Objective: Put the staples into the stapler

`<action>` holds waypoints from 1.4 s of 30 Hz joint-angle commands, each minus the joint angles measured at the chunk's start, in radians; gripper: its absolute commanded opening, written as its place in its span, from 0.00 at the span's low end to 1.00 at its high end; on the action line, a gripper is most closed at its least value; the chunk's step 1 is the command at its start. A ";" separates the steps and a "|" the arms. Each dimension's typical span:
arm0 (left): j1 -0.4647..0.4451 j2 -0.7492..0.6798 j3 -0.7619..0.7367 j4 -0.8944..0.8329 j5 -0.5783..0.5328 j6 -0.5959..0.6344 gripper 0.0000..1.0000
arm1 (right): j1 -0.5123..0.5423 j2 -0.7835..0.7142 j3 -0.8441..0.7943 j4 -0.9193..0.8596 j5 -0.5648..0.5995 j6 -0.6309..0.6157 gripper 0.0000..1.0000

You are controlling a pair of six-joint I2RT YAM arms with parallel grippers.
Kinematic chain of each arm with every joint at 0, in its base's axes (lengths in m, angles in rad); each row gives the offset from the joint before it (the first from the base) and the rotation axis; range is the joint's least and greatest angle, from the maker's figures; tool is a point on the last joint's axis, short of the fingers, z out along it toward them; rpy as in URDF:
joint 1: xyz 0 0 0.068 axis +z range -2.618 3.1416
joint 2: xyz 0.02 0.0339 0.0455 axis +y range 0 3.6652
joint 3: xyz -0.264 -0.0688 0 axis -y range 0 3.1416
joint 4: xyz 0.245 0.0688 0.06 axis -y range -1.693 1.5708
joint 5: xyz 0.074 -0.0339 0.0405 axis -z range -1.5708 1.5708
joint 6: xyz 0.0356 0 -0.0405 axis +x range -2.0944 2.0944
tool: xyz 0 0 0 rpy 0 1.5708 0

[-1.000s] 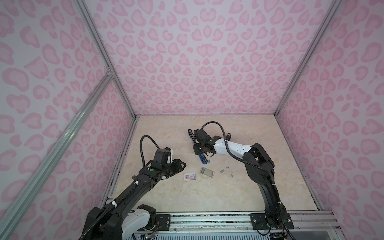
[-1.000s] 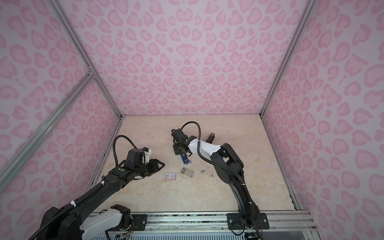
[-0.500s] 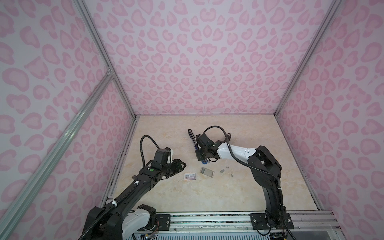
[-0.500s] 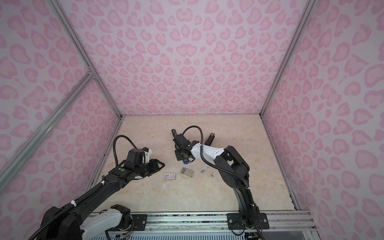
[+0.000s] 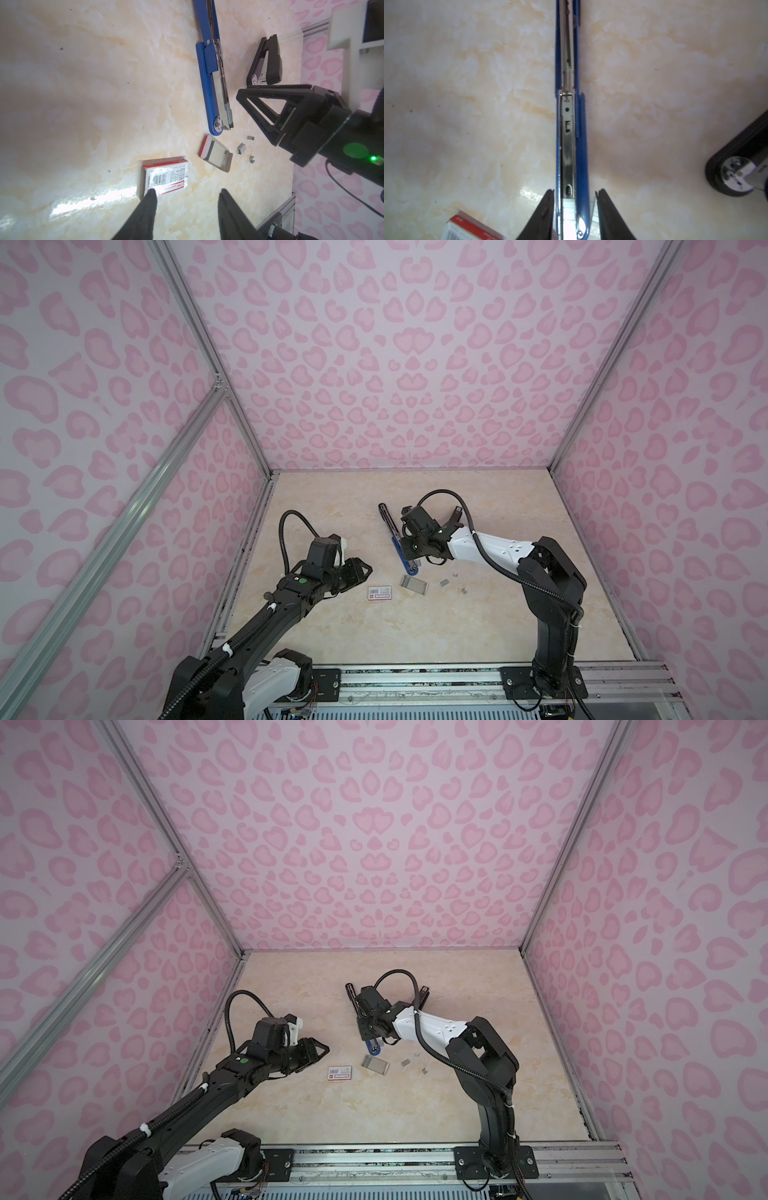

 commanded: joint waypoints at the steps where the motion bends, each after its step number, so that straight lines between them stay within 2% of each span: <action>1: 0.000 0.004 0.013 0.023 -0.007 0.003 0.51 | -0.020 0.027 -0.002 -0.025 0.051 -0.016 0.34; 9: 0.000 0.025 0.040 0.024 -0.019 0.005 0.51 | -0.005 0.134 0.087 -0.051 0.034 -0.056 0.27; 19: 0.002 0.017 0.077 -0.022 -0.090 0.025 0.52 | 0.101 0.191 0.201 -0.062 -0.048 -0.057 0.26; 25: 0.015 0.021 0.113 -0.059 -0.157 0.033 0.53 | 0.158 0.288 0.344 -0.055 -0.120 -0.050 0.27; 26: 0.020 0.025 0.121 -0.071 -0.170 0.036 0.54 | 0.163 0.304 0.367 -0.051 -0.141 -0.048 0.27; 27: 0.023 0.028 0.131 -0.087 -0.190 0.036 0.62 | 0.168 0.316 0.387 -0.048 -0.157 -0.049 0.28; 29: 0.032 0.031 0.147 -0.111 -0.227 0.037 0.68 | 0.175 0.320 0.406 -0.044 -0.171 -0.058 0.28; 30: 0.038 0.031 0.155 -0.119 -0.240 0.043 0.69 | 0.175 0.311 0.398 -0.036 -0.176 -0.060 0.29; 32: 0.045 0.037 0.173 -0.127 -0.265 0.052 0.79 | 0.170 0.269 0.356 -0.005 -0.179 -0.068 0.30; 37: 0.049 0.146 0.271 -0.138 -0.274 0.113 0.80 | 0.130 0.094 0.141 0.140 -0.212 -0.049 0.37; 42: 0.050 0.349 0.412 -0.121 -0.233 0.164 0.80 | 0.060 -0.066 -0.076 0.242 -0.229 -0.014 0.44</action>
